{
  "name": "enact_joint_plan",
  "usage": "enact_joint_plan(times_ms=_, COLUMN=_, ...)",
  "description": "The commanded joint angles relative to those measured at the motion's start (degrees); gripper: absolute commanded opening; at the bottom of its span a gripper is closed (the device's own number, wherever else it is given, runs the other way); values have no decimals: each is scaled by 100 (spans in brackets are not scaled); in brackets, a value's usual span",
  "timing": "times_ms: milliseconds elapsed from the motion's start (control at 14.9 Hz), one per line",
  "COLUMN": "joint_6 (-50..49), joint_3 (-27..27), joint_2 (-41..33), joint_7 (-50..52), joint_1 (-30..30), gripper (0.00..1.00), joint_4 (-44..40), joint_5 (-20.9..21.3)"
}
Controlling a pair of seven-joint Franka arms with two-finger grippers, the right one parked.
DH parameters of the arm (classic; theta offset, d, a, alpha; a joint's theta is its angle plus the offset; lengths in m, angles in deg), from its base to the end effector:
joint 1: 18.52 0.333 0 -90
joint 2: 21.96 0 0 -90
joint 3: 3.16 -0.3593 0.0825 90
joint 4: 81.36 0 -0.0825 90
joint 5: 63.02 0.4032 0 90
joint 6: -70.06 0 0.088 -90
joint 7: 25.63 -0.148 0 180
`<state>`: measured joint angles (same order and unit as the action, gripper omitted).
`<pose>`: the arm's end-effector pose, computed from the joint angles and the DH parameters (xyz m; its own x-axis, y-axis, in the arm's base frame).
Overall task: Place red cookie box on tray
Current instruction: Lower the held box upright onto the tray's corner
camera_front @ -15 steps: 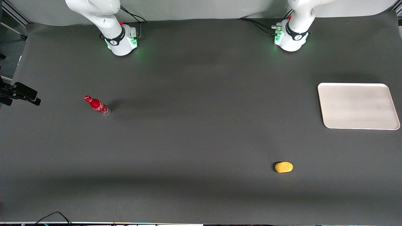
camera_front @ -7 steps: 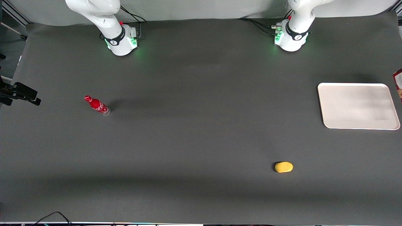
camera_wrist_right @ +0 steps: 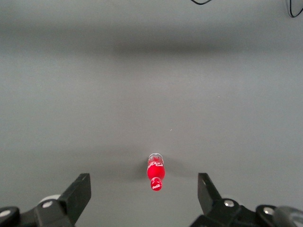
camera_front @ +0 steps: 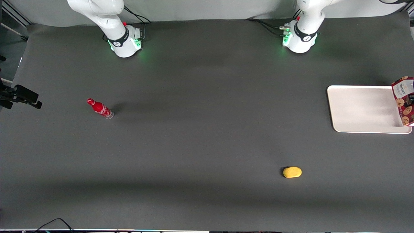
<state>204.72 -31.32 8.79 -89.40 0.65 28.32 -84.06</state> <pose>0.4654 0.4636 0.2217 0.9968 -0.0799 0.0028 -0.0800 -0.9966 0.0188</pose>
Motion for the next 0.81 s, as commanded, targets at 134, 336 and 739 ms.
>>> enact_joint_plan(times_ms=134, joint_6=183, joint_3=30, joint_2=282, joint_7=-127, joint_1=79, gripper=0, joint_4=-114, joint_5=-417)
enact_joint_plan(times_ms=336, joint_6=289, joint_3=56, joint_2=344, joint_7=-109, joint_1=79, gripper=0, joint_4=-149, joint_5=-444)
enact_joint_plan(times_ms=739, joint_6=298, joint_3=82, joint_2=458, joint_7=-56, joint_1=61, gripper=14, joint_4=-246, joint_5=-462)
